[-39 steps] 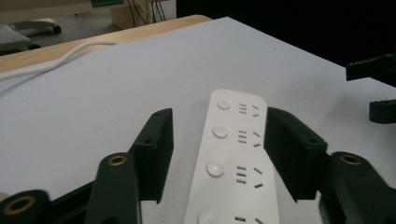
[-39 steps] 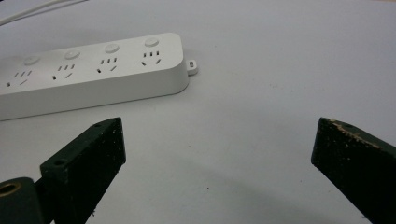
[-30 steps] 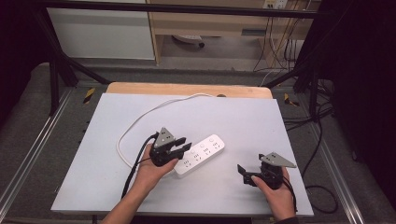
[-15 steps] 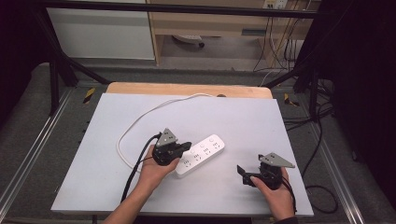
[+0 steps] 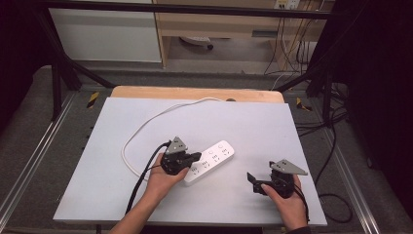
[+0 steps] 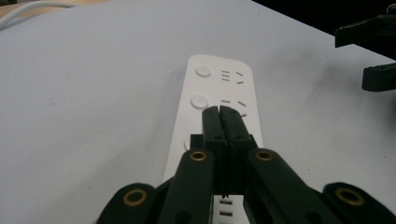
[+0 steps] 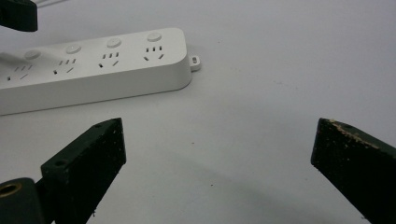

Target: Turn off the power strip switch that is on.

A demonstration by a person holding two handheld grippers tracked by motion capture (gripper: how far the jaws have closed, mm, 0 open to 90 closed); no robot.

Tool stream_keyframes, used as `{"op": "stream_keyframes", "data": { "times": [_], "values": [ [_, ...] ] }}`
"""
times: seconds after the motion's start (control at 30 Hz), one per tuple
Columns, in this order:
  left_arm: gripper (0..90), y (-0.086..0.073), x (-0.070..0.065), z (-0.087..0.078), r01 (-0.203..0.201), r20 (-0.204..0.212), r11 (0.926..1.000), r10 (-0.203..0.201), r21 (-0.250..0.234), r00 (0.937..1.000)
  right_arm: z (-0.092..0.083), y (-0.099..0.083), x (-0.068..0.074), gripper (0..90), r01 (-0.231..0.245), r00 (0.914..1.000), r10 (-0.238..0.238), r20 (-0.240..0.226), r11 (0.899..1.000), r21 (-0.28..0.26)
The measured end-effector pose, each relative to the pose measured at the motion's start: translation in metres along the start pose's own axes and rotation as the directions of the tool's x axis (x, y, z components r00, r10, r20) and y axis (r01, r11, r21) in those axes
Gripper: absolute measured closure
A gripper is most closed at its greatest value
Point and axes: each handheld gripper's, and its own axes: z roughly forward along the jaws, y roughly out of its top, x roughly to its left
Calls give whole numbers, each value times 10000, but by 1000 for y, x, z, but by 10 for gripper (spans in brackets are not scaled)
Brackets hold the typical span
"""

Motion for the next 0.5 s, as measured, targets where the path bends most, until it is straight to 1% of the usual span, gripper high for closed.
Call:
{"op": "stream_keyframes", "data": {
  "times": [0.07, 0.13, 0.3, 0.37, 0.43, 0.5],
  "values": [
    [900, -1, 0, 1, 0, -18, 10000, 0, 72, 10000, 0, 0, 0, 38, -9, 10000, 9, 8, 10000, 7],
    [900, -1, 1, 4, 97, -36, 9999, -96, 108, 9999, 0, 0, 0, 38, -8, 10000, 8, -5, 10000, 2],
    [900, -1, 4, 10, 93, -52, 9997, -92, 246, 9999, 0, 0, 1, 39, -40, 10000, 40, -29, 10000, 31],
    [900, 0, 8, 12, 139, -106, 9994, -136, 303, 9999, 0, 0, 1, 39, -38, 10000, 38, -33, 10000, 46],
    [900, 1, 9, 14, 129, -141, 9991, -124, 410, 9998, 0, 0, 0, 39, 18, 10000, -18, -59, 9999, 117],
    [900, 2, 10, 16, 92, -108, 9987, -87, 504, 9999, 0, 1, 0, 39, -21, 10000, 22, -77, 9999, 114]
  ]
}}
